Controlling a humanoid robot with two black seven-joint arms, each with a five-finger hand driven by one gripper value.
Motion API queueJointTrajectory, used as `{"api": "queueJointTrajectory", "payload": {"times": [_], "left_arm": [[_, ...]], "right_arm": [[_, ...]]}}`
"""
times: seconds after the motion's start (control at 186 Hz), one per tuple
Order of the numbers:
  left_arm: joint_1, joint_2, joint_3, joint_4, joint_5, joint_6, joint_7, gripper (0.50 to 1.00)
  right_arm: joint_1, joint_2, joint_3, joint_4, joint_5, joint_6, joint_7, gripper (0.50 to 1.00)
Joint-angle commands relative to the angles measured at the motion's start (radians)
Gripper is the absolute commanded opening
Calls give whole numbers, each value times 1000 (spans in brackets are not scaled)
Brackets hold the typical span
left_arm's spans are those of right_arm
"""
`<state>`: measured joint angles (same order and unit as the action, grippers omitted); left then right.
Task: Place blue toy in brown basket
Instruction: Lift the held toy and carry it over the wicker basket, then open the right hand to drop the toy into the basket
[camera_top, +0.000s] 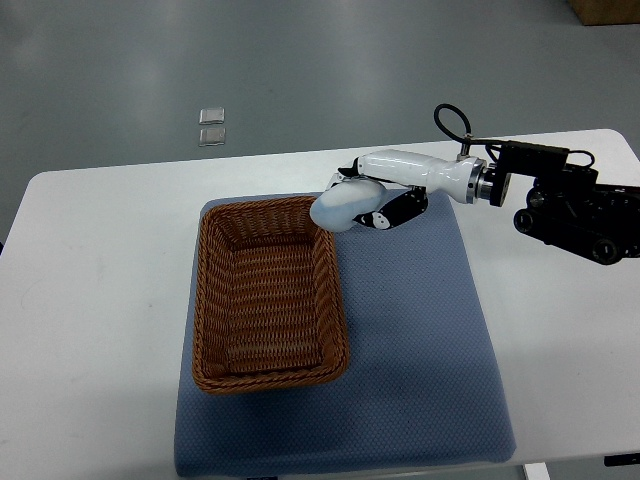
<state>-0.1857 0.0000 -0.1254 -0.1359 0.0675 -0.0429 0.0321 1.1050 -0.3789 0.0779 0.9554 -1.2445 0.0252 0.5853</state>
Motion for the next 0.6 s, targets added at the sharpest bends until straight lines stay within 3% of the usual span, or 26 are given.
{"api": "queueJointTrajectory", "payload": {"times": [0.0, 0.242, 0.301, 0.387, 0.597], "left_arm": [[0, 0, 0, -1, 0, 0, 0, 1000], [0, 0, 0, -1, 0, 0, 0, 1000], [0, 0, 0, -1, 0, 0, 0, 1000], [0, 0, -2, -1, 0, 0, 0, 1000], [0, 0, 0, -1, 0, 0, 0, 1000]], "right_arm": [[35, 54, -35, -29, 0, 9, -1, 570], [73, 161, -90, -86, 0, 10, 1, 611], [75, 195, -110, -93, 3, 10, 1, 686], [78, 221, -113, -112, 23, 10, 1, 752], [68, 233, -112, -125, 28, 5, -1, 844]]}}
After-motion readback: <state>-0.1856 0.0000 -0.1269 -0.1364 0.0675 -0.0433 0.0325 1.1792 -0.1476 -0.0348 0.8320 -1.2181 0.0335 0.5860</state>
